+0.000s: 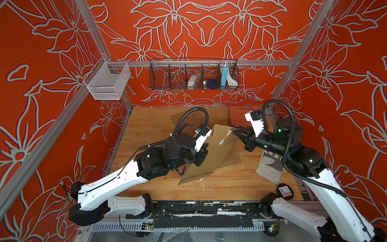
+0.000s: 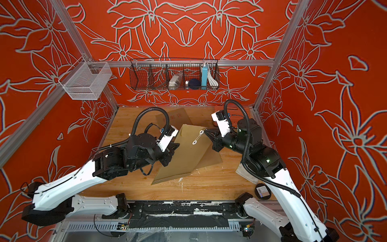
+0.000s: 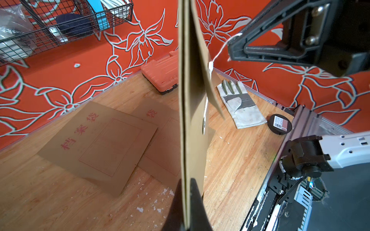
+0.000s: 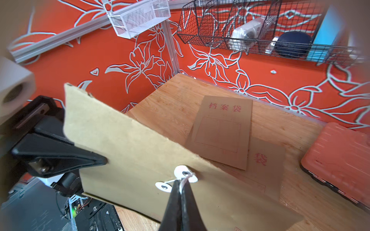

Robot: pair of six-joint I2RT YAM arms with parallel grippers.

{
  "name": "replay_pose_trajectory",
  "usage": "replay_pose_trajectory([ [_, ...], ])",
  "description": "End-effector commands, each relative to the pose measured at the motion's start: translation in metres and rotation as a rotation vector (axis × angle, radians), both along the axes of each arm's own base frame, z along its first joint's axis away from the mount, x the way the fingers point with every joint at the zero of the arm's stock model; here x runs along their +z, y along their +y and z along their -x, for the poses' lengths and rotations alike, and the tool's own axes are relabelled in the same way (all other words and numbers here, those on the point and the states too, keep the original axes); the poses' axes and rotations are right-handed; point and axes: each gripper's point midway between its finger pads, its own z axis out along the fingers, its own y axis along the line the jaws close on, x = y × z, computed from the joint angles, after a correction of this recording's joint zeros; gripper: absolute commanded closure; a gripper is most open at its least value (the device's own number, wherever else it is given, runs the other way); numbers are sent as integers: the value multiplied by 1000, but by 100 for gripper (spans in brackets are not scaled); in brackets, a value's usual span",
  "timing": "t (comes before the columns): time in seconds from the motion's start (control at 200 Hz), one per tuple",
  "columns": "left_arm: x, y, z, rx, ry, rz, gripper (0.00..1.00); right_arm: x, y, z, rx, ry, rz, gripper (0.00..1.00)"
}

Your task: Open the file bag

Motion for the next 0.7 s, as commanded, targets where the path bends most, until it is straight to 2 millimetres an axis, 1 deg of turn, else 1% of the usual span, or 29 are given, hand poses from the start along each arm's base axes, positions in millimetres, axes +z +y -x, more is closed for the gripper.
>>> replay_pose_trajectory([
  [0.0, 18, -2, 4, -12, -9, 98, 100, -4, -7, -4, -54, -12, 16, 100],
  [0.075, 15, -3, 1, -29, 31, 132, 100, -7, -13, -7, -91, -14, 35, 100],
  [0.195, 9, -1, -9, -51, 111, 213, 100, -10, -19, -11, -127, -15, 65, 100],
  [0.35, 8, 3, -14, -81, 147, 281, 100, -15, -27, -18, -184, -6, 103, 100],
  [0.475, 7, 5, -14, -92, 151, 291, 100, -18, -27, -22, -192, 4, 117, 100],
  [0.696, 10, 15, -15, -73, 134, 314, 100, -31, -23, -25, -186, 38, 137, 100],
])
